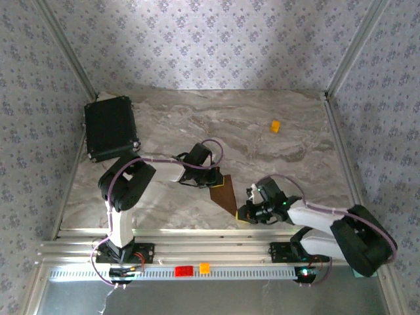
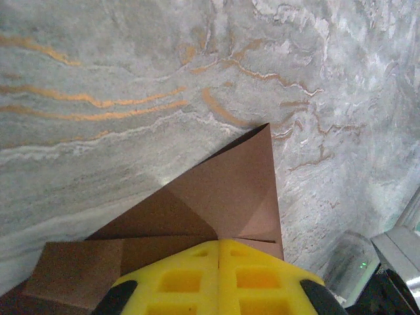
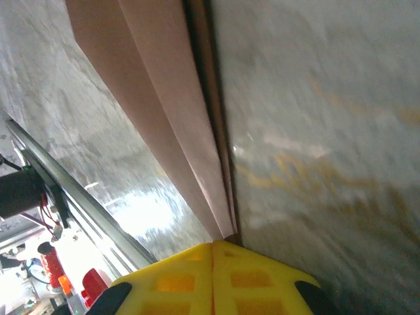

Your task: Fold a paper plane with a square sheet of paper (pick it up from the middle)

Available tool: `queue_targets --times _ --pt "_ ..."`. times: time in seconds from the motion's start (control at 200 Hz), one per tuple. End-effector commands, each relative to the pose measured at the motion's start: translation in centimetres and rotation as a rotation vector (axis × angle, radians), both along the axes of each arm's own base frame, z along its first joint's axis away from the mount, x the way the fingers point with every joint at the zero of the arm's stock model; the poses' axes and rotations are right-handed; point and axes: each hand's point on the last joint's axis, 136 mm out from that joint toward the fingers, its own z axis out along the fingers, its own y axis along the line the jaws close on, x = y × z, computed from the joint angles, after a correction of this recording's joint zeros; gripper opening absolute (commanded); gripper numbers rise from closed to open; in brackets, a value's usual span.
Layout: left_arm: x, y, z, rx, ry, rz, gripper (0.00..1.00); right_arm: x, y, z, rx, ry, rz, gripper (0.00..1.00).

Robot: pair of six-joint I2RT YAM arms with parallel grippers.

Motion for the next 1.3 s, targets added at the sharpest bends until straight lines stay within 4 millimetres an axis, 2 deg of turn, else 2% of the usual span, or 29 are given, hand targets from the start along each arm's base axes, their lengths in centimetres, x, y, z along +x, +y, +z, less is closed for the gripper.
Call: queue_targets --times 0.0,0.205,0.34,0.48,0.605,0.71,0.84,0.944,1.044,1.184,1.294 --pt "-0.6 3.5 -4.5 0.181 0.071 0.059 0.07 -1.5 -1.7 -0.4 -0.084 0.056 -0.01 0.09" --pt "-0.6 3.3 -4.1 0.17 0.067 0.055 0.07 1.7 0.0 3.3 -0.006 -0.042 -0.039 0.09" --pt "-0.5 3.2 -4.0 0.169 0.067 0.055 0.06 4.2 1.7 3.7 0.024 -0.042 -0.049 0.06" --pt "-0.6 3.3 -4.1 0.173 0.068 0.05 0.06 7.1 3.1 3.7 0.029 -0.05 -0.077 0.09" --pt "-0.5 3.1 -4.0 0.169 0.067 0.049 0.07 8.4 3.5 3.1 0.023 -0.04 -0.08 0.09" --pt "-0.3 3.0 -3.8 0.164 0.063 0.049 0.07 7.7 2.8 1.1 -0.015 0.012 -0.082 0.08" --pt "0.0 2.6 -3.4 0.153 0.056 0.047 0.07 4.9 0.8 -2.3 -0.108 0.098 -0.067 0.08" --pt "0.5 2.1 -2.3 0.128 0.043 0.039 0.07 3.2 -0.7 -4.0 -0.167 0.144 -0.079 0.06" --pt "1.4 1.4 -0.2 0.086 0.018 0.042 0.1 2.6 -1.3 -4.5 -0.191 0.156 -0.08 0.05" --pt "2.1 0.4 3.1 0.013 -0.012 0.051 0.13 3.2 -1.1 -4.2 -0.18 0.143 -0.091 0.05" --pt "1.3 -0.4 4.6 -0.024 -0.021 0.044 0.11 3.6 -1.0 -4.0 -0.178 0.133 -0.094 0.04"
